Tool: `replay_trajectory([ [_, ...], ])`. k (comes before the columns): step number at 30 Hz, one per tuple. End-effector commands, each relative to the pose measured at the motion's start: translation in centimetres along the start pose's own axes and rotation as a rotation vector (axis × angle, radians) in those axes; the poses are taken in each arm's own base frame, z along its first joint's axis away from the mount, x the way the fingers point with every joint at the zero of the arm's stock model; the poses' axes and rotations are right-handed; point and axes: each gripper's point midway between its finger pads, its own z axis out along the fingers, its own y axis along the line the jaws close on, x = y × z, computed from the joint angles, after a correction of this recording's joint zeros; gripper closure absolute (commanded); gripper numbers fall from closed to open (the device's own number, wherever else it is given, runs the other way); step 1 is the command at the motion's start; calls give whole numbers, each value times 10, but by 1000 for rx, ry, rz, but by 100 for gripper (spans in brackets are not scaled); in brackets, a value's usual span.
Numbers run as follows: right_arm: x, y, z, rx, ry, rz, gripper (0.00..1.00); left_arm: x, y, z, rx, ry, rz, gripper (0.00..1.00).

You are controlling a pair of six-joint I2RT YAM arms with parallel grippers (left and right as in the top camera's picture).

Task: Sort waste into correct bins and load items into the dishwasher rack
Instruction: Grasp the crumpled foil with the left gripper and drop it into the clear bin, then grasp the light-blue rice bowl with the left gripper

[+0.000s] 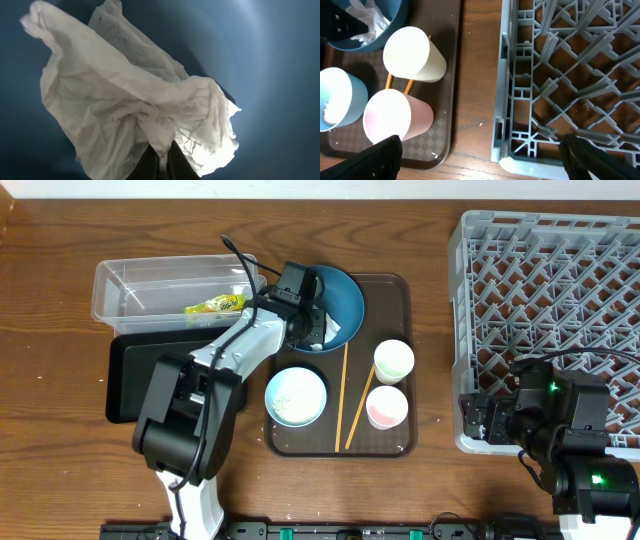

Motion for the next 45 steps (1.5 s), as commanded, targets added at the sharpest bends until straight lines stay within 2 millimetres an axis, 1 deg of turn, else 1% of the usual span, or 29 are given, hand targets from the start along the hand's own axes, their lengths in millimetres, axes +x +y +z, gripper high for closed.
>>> replay_trajectory([
  [1,-6,6,-5,-17,-17,-11,1,-29,-10,-40,19,-113,11,94],
  [4,-5,6,-5,-17,-16,-11,1,-49,-8,-78,7,-210,6,94],
  [6,-5,6,-5,-17,-16,-11,1,-62,3,-107,-30,-284,-10,94],
  [7,-5,6,-5,-17,-16,-11,1,-67,10,-119,-55,-317,-22,94],
  [9,-5,6,-5,-17,-16,-11,1,-78,31,-145,-120,-386,-58,94],
  [12,-5,6,-5,-17,-16,-11,1,-86,62,-166,-186,-438,-115,94],
  [15,-5,6,-5,-17,-16,-11,1,-87,94,-168,-228,-438,-173,94],
  [17,-5,6,-5,-17,-16,-11,1,-84,115,-164,-256,-422,-211,94],
  [20,-5,6,-5,-17,-16,-11,1,-78,140,-153,-289,-383,-254,92],
  [21,-5,6,-5,-17,-16,-11,1,-75,148,-148,-300,-367,-267,89],
  [22,-5,6,-5,-17,-16,-11,1,-72,154,-143,-308,-352,-277,85],
  [23,-5,6,-5,-17,-16,-11,1,-69,161,-137,-317,-334,-289,78],
  [25,-5,6,-5,-17,-16,-11,1,-66,170,-130,-328,-314,-305,71],
  [26,-5,6,-5,-17,-15,-10,1,-64,174,-128,-332,-308,-311,64],
  [27,-5,6,-5,-17,-14,-10,1,-64,177,-127,-336,-306,-317,55],
  [28,-5,6,-5,-17,-14,-10,1,-64,178,-128,-338,-307,-320,53],
  [30,-5,6,-5,-17,-14,-10,1,-67,179,-135,-339,-323,-321,53],
  [33,-5,6,-5,-17,-14,-10,1,-72,173,-156,-331,-369,-314,53],
  [36,-5,6,-5,-17,-14,-10,1,-76,160,-183,-315,-420,-299,53],
  [38,-5,6,-5,-17,-14,-10,1,-73,143,-196,-270,-426,-277,53],
  [41,-5,6,-5,-17,-15,-10,1,-56,111,-201,-185,-365,-238,53],
  [45,-5,6,-5,-17,-14,-10,1,-13,73,-188,-111,-184,-192,53],
])
